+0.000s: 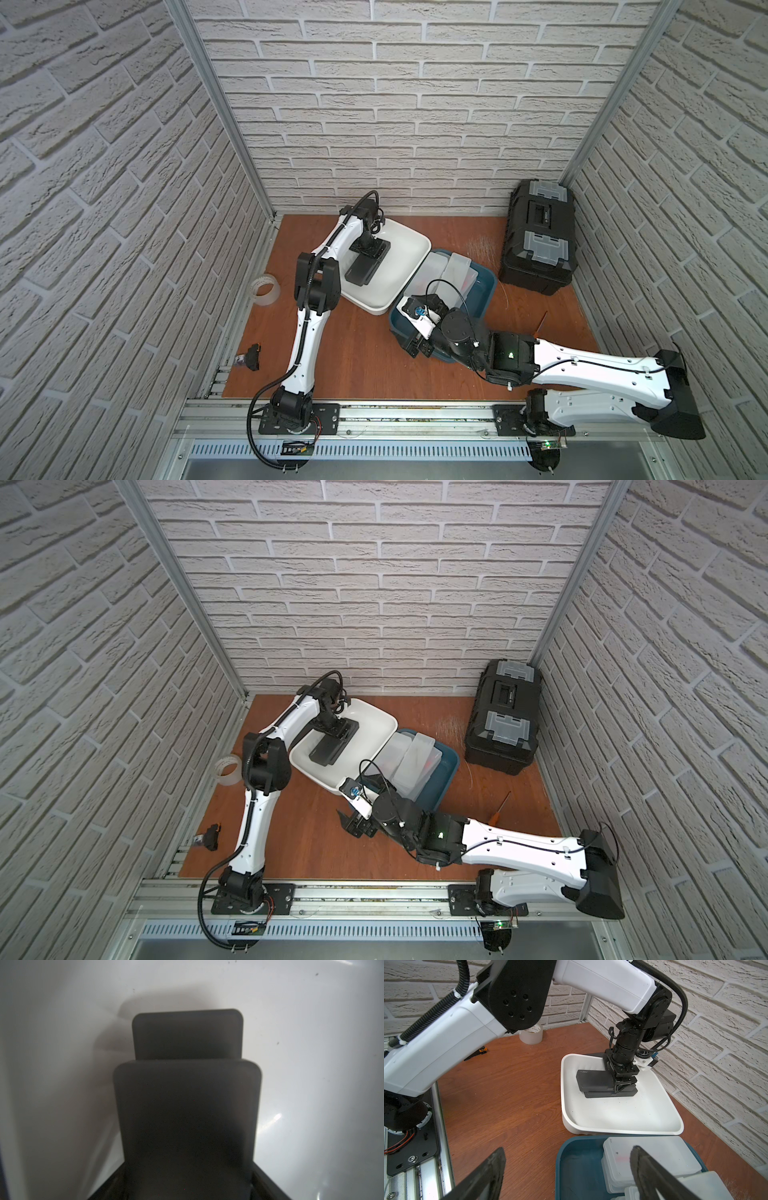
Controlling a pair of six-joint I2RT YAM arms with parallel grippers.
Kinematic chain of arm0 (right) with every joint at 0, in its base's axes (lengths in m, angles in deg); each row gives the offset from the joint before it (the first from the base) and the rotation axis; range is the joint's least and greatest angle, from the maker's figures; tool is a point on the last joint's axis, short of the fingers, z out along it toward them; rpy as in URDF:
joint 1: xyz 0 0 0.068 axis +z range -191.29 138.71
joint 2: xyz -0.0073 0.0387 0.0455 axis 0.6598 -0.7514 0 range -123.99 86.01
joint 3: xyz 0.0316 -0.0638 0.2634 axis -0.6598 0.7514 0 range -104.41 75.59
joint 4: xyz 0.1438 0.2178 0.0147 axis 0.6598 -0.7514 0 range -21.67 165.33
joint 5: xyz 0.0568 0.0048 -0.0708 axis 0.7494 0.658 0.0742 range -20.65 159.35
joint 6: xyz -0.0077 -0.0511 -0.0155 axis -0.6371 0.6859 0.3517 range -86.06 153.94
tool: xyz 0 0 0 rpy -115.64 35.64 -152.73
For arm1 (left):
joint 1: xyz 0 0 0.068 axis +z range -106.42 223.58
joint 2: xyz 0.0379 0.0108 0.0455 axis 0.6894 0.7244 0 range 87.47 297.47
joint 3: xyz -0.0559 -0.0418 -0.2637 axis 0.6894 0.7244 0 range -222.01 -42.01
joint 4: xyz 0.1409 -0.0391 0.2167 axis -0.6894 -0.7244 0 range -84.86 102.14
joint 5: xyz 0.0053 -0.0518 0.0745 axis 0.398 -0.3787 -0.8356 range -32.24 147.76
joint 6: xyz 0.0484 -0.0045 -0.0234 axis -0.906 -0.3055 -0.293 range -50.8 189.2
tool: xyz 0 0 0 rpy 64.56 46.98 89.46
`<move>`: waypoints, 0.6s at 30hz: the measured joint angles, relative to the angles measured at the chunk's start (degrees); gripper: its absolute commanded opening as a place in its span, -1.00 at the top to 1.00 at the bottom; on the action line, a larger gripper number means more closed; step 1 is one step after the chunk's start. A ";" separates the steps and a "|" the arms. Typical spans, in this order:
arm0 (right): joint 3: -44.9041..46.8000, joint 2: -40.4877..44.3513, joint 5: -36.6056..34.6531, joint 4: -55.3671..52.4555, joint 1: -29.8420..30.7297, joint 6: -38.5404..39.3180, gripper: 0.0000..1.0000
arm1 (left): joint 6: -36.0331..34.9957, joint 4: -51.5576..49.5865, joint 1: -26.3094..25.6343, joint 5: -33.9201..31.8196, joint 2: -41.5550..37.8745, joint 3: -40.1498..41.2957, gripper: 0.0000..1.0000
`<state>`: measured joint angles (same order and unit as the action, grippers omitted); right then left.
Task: Place the pencil cases by color into the storage box
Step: Place the pencil case at the storage box.
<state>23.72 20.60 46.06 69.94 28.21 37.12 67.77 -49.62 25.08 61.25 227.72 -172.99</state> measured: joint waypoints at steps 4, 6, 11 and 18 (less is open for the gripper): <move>0.00 0.00 0.13 -0.22 0.02 0.00 -0.87 | 0.17 -0.02 0.00 -1.07 0.00 -0.02 -0.83; 0.00 0.00 0.22 -0.33 0.04 0.00 -0.87 | 0.52 -0.02 0.00 -1.68 -0.04 -0.44 -0.86; -0.02 0.00 0.44 -0.92 0.11 -0.02 -0.87 | 2.36 1.01 0.00 -1.64 -3.41 -0.96 -0.95; -0.42 -1.86 1.79 -1.01 0.13 -1.27 -0.87 | 5.05 2.86 1.79 -0.07 -16.35 -1.84 -0.96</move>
<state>23.30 18.74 47.86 68.94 28.34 35.85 72.82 -46.75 26.87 61.18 211.37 -174.82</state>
